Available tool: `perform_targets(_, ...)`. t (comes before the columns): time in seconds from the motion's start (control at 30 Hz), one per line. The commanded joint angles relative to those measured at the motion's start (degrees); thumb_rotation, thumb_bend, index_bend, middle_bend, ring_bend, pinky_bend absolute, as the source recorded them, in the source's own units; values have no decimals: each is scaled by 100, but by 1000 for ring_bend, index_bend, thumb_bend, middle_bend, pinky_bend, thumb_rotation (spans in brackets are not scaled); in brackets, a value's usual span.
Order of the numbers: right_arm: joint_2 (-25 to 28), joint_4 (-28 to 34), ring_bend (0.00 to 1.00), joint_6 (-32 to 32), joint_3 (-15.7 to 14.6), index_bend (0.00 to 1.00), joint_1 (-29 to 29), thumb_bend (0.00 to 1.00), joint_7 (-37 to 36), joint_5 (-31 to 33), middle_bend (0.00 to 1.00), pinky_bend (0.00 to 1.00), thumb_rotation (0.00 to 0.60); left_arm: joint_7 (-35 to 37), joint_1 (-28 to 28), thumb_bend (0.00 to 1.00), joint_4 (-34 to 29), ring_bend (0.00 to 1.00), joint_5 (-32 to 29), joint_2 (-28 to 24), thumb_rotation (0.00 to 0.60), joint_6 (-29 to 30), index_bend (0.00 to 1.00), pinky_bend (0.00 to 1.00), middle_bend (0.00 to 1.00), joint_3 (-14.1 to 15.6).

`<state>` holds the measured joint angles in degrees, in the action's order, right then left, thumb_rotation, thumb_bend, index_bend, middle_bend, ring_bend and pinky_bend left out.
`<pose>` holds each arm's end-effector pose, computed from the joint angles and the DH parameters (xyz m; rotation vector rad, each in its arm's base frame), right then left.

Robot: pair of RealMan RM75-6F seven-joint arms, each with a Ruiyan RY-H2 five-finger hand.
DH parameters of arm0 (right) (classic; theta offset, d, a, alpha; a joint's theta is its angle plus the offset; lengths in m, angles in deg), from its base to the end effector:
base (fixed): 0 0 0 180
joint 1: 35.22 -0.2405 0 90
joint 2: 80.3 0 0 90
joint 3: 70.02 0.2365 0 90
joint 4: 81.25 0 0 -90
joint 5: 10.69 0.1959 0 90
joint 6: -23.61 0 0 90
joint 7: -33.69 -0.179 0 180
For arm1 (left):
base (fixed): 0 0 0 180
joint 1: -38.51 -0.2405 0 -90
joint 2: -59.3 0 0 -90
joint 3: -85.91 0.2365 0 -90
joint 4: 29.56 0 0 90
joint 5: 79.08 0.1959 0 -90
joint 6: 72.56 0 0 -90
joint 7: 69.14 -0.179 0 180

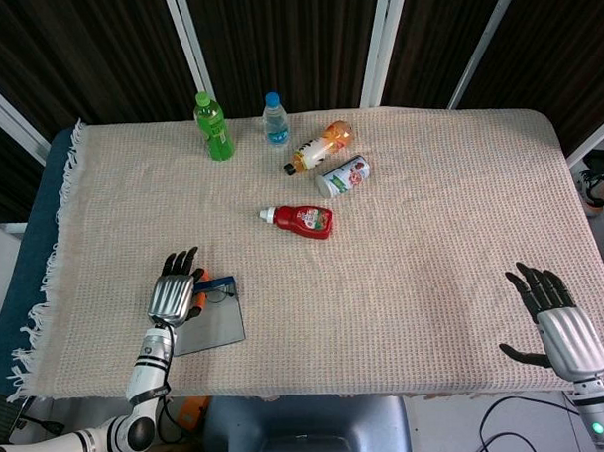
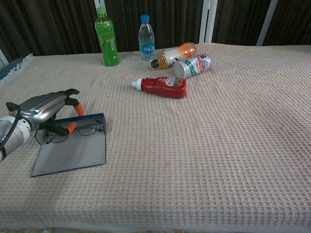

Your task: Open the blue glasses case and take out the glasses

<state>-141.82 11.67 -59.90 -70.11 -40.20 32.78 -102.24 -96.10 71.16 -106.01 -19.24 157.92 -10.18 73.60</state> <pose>-0.2804 -0.2026 0.1560 1.5181 -0.9060 0.8888 -0.1870 0.3429 -0.0313 -1.6132 -1.0138 -0.8010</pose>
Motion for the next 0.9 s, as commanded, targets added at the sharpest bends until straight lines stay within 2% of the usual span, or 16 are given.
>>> perform_targets(0.03, 3, -1, 0, -5, 3, 0, 2, 153, -9, 4, 0, 0, 600, 6, 21, 451, 42, 0, -21, 17, 600, 2, 421, 0, 0, -9)
perform_targets(0.9, -8, 10, 0, 16, 6, 0, -5, 153, 44, 22, 0, 0, 600, 348, 65, 457, 95, 0, -26, -33, 600, -22, 467, 0, 0, 23)
